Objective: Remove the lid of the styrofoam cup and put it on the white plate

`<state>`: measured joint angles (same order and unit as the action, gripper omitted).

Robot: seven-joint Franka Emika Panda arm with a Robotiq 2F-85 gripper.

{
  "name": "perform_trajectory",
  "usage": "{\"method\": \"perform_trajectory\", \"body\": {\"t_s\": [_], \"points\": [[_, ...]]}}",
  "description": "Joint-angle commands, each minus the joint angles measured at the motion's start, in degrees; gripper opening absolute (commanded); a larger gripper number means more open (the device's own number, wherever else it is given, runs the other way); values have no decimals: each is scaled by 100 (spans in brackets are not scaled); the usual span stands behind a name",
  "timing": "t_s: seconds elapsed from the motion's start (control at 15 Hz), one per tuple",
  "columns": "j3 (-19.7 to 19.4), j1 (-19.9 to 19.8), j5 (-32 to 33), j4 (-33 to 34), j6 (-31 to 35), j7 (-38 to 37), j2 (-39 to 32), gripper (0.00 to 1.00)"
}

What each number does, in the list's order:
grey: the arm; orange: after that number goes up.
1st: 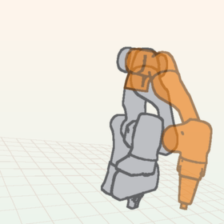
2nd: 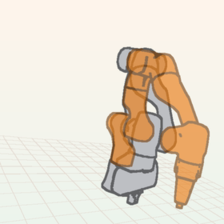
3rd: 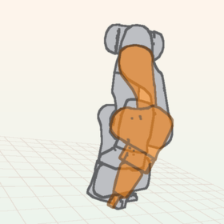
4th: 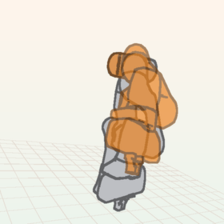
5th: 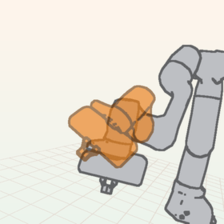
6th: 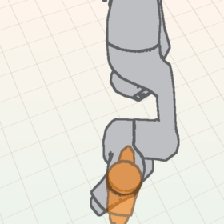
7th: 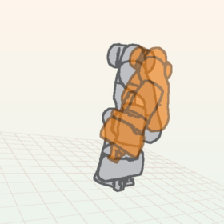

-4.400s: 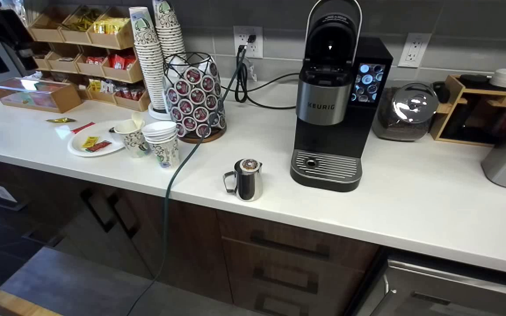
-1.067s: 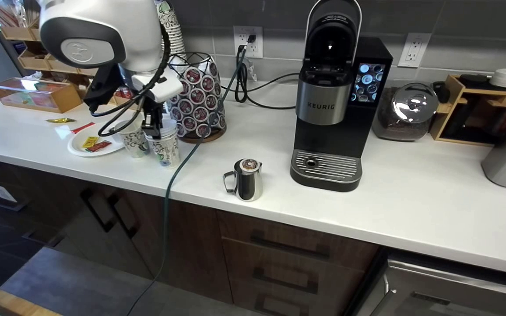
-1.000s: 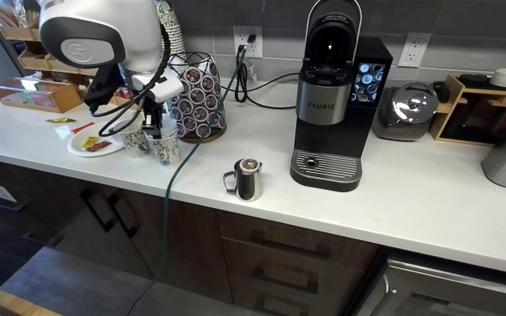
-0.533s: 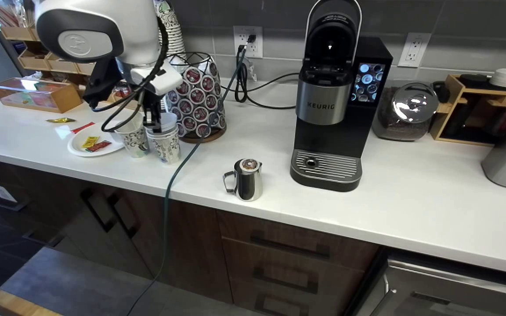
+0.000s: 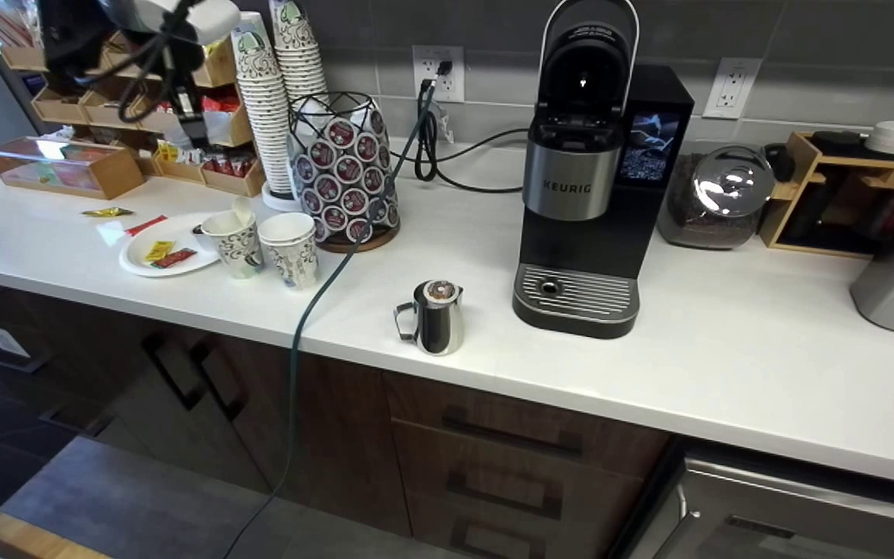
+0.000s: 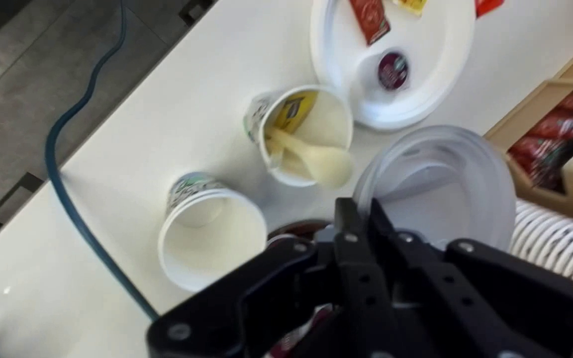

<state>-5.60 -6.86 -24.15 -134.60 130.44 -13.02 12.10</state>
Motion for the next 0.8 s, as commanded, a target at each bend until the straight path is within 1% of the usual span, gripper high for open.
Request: {"method": "perform_trajectory", "body": {"t_s": [0.0, 0.07, 0.2, 0.4, 0.53, 0.6, 0.73], "points": [[578, 523, 249, -407, -158, -138, 377, 2], [773, 673, 295, -527, -135, -160, 385, 2], [1204, 954, 504, -654, 15, -346, 138, 2], [1807, 1191, 1314, -571, 615, -965, -733, 2], [1948, 1215, 2042, -313, 1062, -1616, -1439, 2], [1923, 1242, 2430, -122, 1225, -2037, -1748, 2], [1684, 1394, 3092, 207, 1401, -2729, -2235, 2]]}}
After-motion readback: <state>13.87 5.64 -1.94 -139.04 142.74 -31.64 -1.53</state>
